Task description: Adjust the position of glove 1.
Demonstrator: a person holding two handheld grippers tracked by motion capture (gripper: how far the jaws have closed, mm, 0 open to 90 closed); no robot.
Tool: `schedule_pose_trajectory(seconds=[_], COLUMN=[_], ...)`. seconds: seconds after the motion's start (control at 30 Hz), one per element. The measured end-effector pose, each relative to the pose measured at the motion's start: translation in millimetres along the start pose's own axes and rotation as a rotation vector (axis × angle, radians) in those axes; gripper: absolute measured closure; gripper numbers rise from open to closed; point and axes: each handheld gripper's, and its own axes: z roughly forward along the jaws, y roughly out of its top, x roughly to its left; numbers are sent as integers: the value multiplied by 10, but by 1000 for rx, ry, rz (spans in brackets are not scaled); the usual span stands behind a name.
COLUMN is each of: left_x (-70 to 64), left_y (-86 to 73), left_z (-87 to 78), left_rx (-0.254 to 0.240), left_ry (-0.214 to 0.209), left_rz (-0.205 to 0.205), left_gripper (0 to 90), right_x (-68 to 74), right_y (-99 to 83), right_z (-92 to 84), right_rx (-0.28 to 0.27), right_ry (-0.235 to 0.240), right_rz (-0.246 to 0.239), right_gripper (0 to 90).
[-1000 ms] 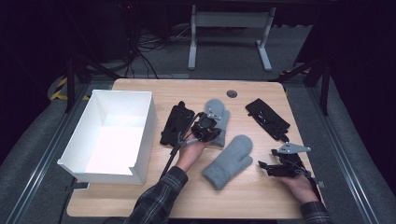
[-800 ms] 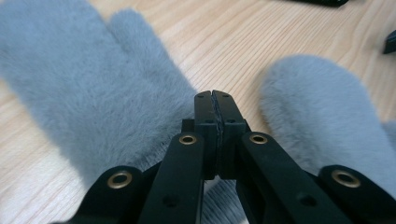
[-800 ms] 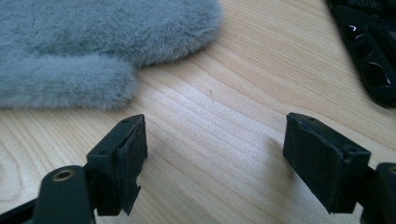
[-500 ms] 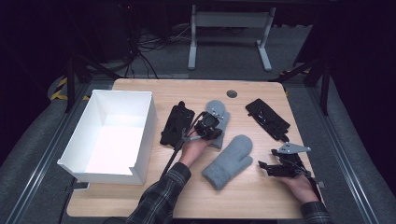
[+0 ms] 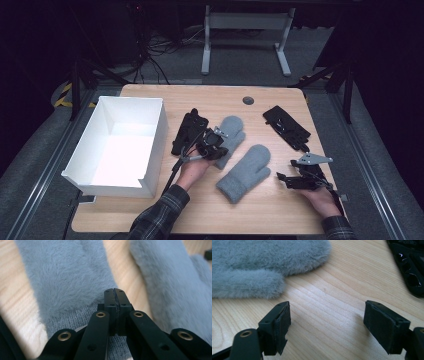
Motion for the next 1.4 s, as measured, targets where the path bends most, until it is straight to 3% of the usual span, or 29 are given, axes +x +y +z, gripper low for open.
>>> schedule_pose_trajectory(seconds=[0.43,0.5,0.7,0.87,1.0,1.13,1.33,1.4], left_x=[-131,-129,-46,93,170,197,190,198], left_y=[-264,-254,-138,-45,-38,-55,-56,-58], left_z=[-249,-274,-338,-261,-136,-58,-75,-82], left_rx=[35,18,-35,-22,-20,1,-4,-6], left_ry=[-21,-15,53,81,80,70,68,58], left_rz=[33,30,16,-19,-42,-47,-44,-49], left_gripper=[891,836,637,500,465,499,772,807], right_x=[1,1,1,1,0,0,1,1], right_y=[0,0,0,0,0,0,0,0], right_z=[0,0,0,0,0,0,0,0], right_rx=[0,0,0,0,0,0,0,0], right_ry=[0,0,0,0,0,0,0,0], right_rz=[0,0,0,0,0,-1,0,0], right_gripper=[224,224,224,224,224,224,224,224])
